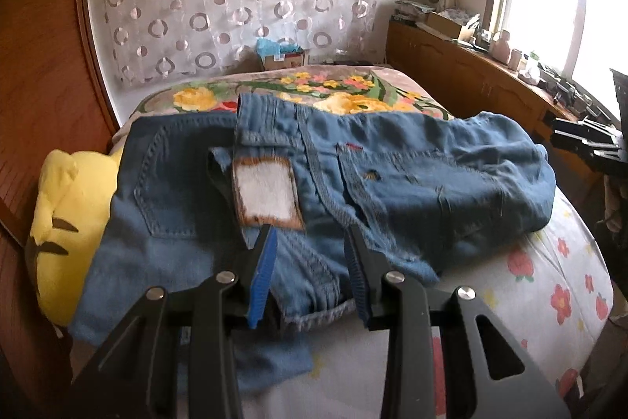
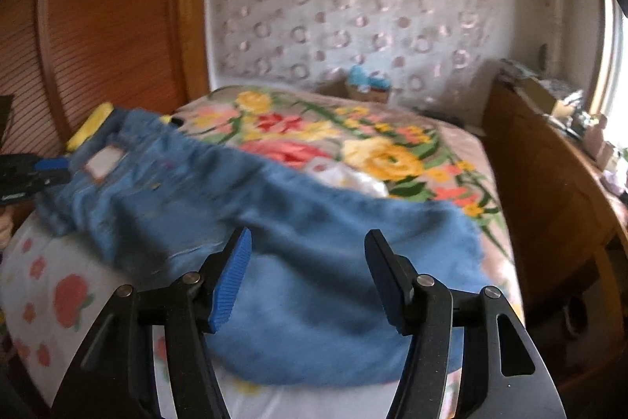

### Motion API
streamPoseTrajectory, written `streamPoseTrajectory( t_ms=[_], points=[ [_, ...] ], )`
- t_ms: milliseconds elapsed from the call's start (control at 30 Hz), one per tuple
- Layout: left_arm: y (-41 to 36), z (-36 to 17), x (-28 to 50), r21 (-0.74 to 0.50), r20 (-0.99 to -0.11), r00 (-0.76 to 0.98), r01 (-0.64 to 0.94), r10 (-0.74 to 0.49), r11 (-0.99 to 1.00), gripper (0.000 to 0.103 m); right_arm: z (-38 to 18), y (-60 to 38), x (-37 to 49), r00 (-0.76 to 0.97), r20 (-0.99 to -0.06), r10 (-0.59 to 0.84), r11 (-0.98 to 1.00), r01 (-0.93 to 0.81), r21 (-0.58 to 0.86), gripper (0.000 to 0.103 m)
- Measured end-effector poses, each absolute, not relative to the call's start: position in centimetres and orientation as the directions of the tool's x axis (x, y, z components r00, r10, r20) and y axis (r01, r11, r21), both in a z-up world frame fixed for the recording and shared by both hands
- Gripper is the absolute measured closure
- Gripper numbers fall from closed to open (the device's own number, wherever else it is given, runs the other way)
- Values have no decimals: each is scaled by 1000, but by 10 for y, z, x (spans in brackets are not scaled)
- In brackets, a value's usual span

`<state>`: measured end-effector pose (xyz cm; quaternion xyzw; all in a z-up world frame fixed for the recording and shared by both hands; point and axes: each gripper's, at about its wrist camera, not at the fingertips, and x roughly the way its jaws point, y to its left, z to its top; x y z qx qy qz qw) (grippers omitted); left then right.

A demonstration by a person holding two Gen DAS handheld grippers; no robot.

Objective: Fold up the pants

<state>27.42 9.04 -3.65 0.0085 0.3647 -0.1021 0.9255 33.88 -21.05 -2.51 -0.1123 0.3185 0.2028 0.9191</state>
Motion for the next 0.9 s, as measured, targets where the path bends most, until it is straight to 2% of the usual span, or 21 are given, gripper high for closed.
streamPoseTrajectory(
  t_ms=[467,667,900],
  points=[
    [97,-67,265,-63,-706,689,168,-163,984,69,-85,-179,333,553,-757,348,832,-555,-23,41],
    [96,-76,264,-45,-707,692,162,-146,986,69,-103,-168,331,529,-781,331,806,-589,-57,30],
    [92,-79,265,-15,-709,694,161,-124,987,69,-118,-172,346,531,-798,284,812,-576,-94,30]
  ],
)
